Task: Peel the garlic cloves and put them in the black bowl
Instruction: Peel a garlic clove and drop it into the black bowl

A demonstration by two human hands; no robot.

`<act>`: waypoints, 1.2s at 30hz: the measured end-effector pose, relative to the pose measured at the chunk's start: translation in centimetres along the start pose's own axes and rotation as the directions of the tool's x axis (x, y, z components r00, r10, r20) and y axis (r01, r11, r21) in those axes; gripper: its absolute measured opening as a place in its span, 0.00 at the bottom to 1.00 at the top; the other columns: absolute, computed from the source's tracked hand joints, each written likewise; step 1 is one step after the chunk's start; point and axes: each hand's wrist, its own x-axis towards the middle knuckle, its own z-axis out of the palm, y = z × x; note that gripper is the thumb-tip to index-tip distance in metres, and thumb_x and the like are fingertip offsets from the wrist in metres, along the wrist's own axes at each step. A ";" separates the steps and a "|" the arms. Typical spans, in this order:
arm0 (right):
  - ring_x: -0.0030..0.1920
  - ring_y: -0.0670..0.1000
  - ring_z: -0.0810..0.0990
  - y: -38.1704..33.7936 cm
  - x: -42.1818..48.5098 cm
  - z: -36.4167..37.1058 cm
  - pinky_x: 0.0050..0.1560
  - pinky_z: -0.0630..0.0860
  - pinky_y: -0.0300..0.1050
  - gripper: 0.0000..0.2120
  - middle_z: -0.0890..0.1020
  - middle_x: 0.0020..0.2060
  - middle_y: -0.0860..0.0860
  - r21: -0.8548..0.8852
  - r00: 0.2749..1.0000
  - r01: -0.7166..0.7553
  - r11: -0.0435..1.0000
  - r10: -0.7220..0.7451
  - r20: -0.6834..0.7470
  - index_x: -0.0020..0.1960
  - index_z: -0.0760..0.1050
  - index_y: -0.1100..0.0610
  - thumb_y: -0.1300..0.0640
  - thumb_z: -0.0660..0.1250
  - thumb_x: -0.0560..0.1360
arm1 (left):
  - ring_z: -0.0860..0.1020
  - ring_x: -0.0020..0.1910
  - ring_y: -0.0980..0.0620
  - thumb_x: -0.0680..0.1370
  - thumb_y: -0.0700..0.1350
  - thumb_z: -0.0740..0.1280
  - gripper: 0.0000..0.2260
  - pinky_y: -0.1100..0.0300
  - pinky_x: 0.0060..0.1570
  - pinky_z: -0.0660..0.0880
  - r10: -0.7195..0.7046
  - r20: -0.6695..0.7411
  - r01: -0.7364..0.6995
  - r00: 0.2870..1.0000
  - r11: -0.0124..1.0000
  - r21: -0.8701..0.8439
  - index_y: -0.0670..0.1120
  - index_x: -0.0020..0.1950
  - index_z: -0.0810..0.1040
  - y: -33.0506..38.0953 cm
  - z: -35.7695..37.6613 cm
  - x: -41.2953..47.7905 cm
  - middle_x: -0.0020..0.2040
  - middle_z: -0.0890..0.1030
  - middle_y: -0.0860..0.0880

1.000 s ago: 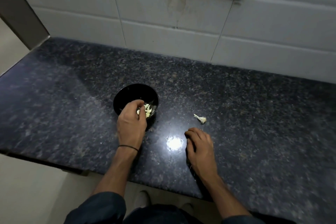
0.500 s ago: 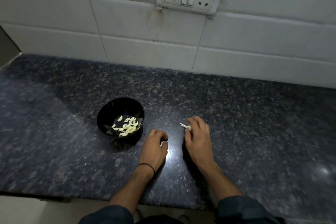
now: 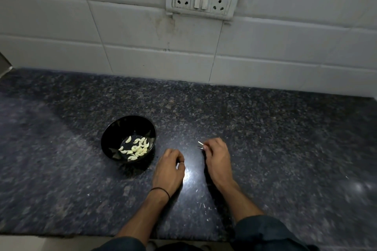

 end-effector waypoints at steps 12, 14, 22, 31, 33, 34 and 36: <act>0.47 0.56 0.85 -4.6 -2.9 -1.7 0.48 0.82 0.56 0.07 0.86 0.46 0.60 0.745 0.844 -0.495 0.448 0.454 0.287 0.55 0.81 0.59 0.65 0.65 0.81 | 0.84 0.44 0.47 0.78 0.42 0.70 0.07 0.52 0.41 0.82 -0.145 0.066 0.158 0.987 0.838 -0.522 0.55 0.48 0.82 3.3 -0.9 0.2 0.44 0.85 0.53; 0.49 0.57 0.86 -4.8 -2.8 -2.2 0.47 0.82 0.56 0.07 0.87 0.46 0.58 0.780 0.843 -0.486 0.393 0.447 0.300 0.55 0.80 0.60 0.66 0.65 0.81 | 0.84 0.44 0.48 0.79 0.43 0.70 0.06 0.62 0.34 0.78 -0.125 0.056 0.135 0.991 0.834 -0.536 0.54 0.50 0.82 4.0 -1.4 0.1 0.44 0.85 0.53; 0.45 0.55 0.84 -5.5 -2.4 -2.9 0.51 0.82 0.49 0.06 0.86 0.46 0.60 0.791 0.867 -0.435 0.430 0.436 0.240 0.54 0.81 0.63 0.67 0.68 0.78 | 0.81 0.45 0.57 0.77 0.45 0.73 0.03 0.64 0.43 0.78 -0.005 0.017 0.013 1.000 0.859 -0.512 0.51 0.51 0.84 5.6 -2.3 -0.1 0.49 0.84 0.54; 0.45 0.52 0.85 -5.8 -2.3 -3.7 0.51 0.81 0.43 0.06 0.87 0.47 0.57 0.765 0.892 -0.418 0.490 0.383 0.242 0.53 0.82 0.64 0.66 0.67 0.80 | 0.82 0.45 0.48 0.79 0.37 0.69 0.05 0.56 0.42 0.80 -0.049 0.064 0.079 0.997 0.715 -0.695 0.43 0.52 0.83 5.2 -2.5 0.3 0.47 0.85 0.45; 0.45 0.53 0.85 -6.1 -2.3 -4.0 0.51 0.82 0.45 0.06 0.87 0.46 0.57 0.753 0.897 -0.416 0.510 0.369 0.245 0.53 0.82 0.63 0.64 0.68 0.79 | 0.82 0.45 0.50 0.79 0.35 0.69 0.06 0.58 0.44 0.80 -0.046 0.054 0.070 0.998 0.707 -0.704 0.42 0.53 0.83 5.2 -2.6 0.4 0.47 0.86 0.44; 0.45 0.54 0.86 -6.3 -2.2 -4.1 0.52 0.82 0.47 0.05 0.87 0.46 0.57 0.741 0.899 -0.417 0.527 0.361 0.249 0.53 0.82 0.62 0.64 0.69 0.79 | 0.82 0.45 0.50 0.79 0.35 0.69 0.06 0.57 0.46 0.80 -0.038 0.049 0.061 0.998 0.706 -0.705 0.41 0.53 0.83 5.2 -2.6 0.5 0.47 0.86 0.44; 0.45 0.54 0.86 -6.5 -2.1 -4.3 0.52 0.83 0.48 0.03 0.87 0.44 0.55 0.699 0.906 -0.411 0.586 0.346 0.242 0.51 0.83 0.60 0.62 0.70 0.78 | 0.83 0.45 0.49 0.79 0.34 0.69 0.06 0.57 0.48 0.80 -0.039 0.050 0.063 0.998 0.697 -0.715 0.40 0.53 0.83 5.2 -2.6 0.5 0.47 0.86 0.44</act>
